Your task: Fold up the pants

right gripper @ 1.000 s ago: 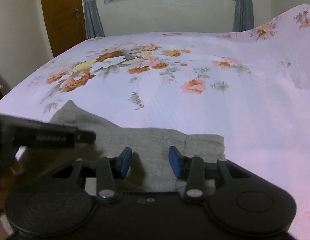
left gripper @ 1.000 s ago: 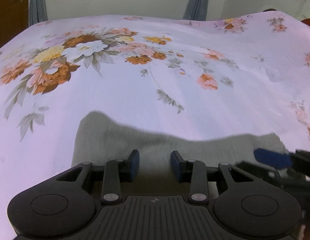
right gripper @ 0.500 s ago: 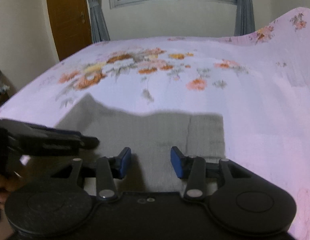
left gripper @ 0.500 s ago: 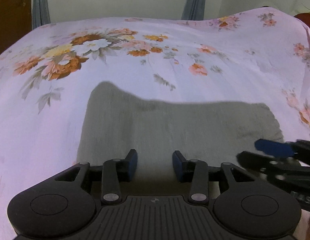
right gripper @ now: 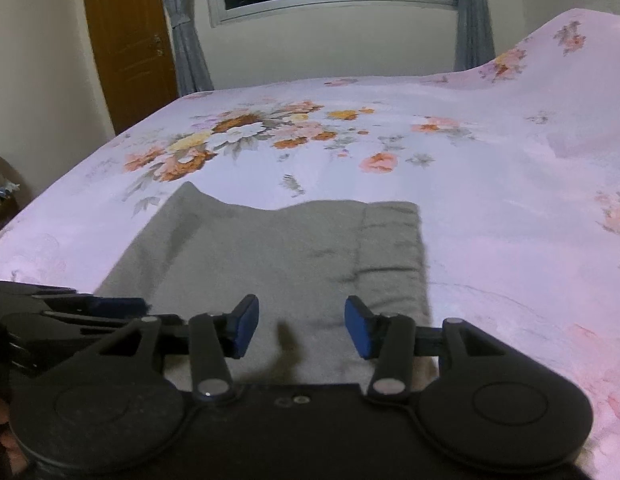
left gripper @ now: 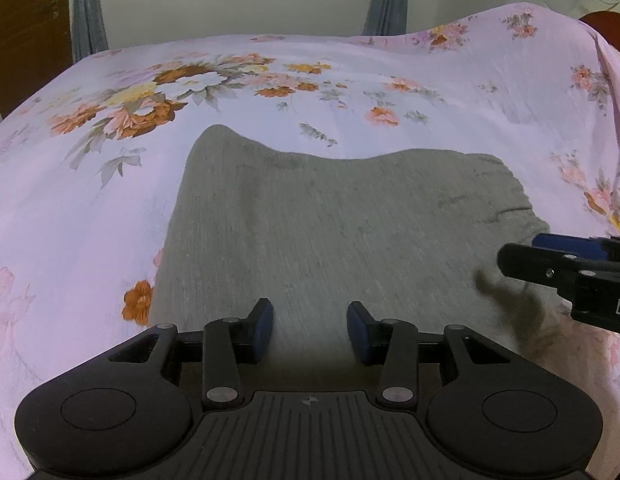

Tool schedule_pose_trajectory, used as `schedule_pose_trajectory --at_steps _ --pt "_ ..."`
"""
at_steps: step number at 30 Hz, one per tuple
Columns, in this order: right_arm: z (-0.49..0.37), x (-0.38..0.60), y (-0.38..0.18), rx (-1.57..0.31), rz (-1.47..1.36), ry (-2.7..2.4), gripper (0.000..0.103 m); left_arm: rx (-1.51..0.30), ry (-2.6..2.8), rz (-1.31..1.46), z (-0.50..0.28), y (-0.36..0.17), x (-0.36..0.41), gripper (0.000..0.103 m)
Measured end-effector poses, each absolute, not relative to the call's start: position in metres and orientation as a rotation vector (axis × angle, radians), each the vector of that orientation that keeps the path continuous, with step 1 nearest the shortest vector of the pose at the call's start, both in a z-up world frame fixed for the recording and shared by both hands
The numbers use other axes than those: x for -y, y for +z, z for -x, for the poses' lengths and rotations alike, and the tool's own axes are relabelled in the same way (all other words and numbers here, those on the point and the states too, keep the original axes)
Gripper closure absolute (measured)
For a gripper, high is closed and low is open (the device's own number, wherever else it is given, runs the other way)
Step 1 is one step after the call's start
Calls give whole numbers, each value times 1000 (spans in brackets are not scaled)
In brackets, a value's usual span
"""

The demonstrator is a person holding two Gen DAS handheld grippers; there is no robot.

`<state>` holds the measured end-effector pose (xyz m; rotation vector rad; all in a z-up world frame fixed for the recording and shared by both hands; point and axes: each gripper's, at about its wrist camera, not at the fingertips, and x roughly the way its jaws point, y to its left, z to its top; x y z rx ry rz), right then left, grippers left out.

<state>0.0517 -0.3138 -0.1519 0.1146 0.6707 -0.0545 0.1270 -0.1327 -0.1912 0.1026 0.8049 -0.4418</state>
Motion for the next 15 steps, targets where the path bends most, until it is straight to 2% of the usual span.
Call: schedule_pose_trajectory --at_steps 15 --pt "-45 307 -172 -702 -68 -62 51 -781 -424 -112 -100 -189 132 59"
